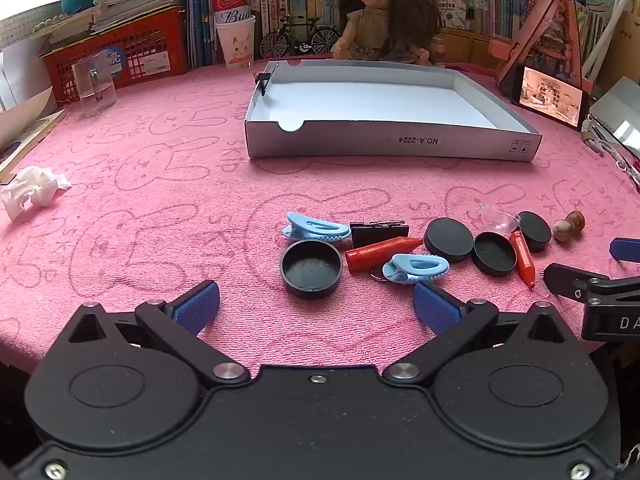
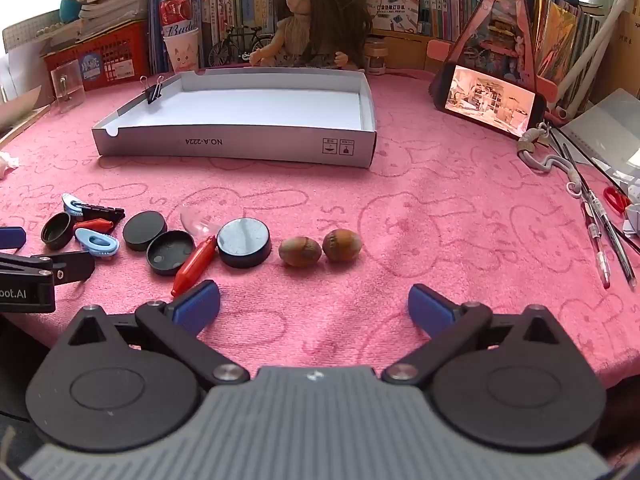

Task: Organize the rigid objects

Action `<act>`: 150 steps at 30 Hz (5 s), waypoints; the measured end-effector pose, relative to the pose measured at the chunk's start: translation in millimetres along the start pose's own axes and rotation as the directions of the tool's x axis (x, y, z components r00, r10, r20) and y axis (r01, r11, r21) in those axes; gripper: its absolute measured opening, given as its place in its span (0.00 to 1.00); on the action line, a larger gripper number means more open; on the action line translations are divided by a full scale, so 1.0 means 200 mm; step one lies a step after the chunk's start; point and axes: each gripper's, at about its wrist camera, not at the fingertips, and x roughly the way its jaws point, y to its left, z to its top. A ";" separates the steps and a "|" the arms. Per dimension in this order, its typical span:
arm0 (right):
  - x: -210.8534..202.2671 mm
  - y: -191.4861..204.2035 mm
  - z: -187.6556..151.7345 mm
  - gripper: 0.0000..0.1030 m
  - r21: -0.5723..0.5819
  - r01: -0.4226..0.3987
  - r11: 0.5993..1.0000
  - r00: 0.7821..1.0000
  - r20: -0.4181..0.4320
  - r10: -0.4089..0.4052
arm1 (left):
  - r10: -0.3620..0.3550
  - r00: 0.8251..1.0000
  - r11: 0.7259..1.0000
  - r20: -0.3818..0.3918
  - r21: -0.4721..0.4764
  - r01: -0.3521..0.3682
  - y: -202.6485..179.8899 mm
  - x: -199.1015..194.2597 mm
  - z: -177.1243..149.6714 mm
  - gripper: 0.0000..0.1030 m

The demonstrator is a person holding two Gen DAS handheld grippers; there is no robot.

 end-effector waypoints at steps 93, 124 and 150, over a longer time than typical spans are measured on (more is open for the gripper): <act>-0.09 -0.10 0.02 0.45 0.045 -0.003 0.999 0.990 0.141 -0.004 | -0.068 0.989 0.998 0.128 0.021 0.066 0.05 -0.14 0.04 0.38; -0.03 -0.10 0.02 0.23 0.039 -0.018 0.999 0.987 0.163 0.012 | -0.083 0.991 0.997 0.103 0.006 0.083 0.08 -0.07 0.00 0.29; 0.15 -0.12 0.42 0.23 0.107 -0.129 0.986 0.972 0.210 0.104 | -0.142 0.972 0.988 0.188 -0.025 0.150 -0.02 0.12 0.51 0.29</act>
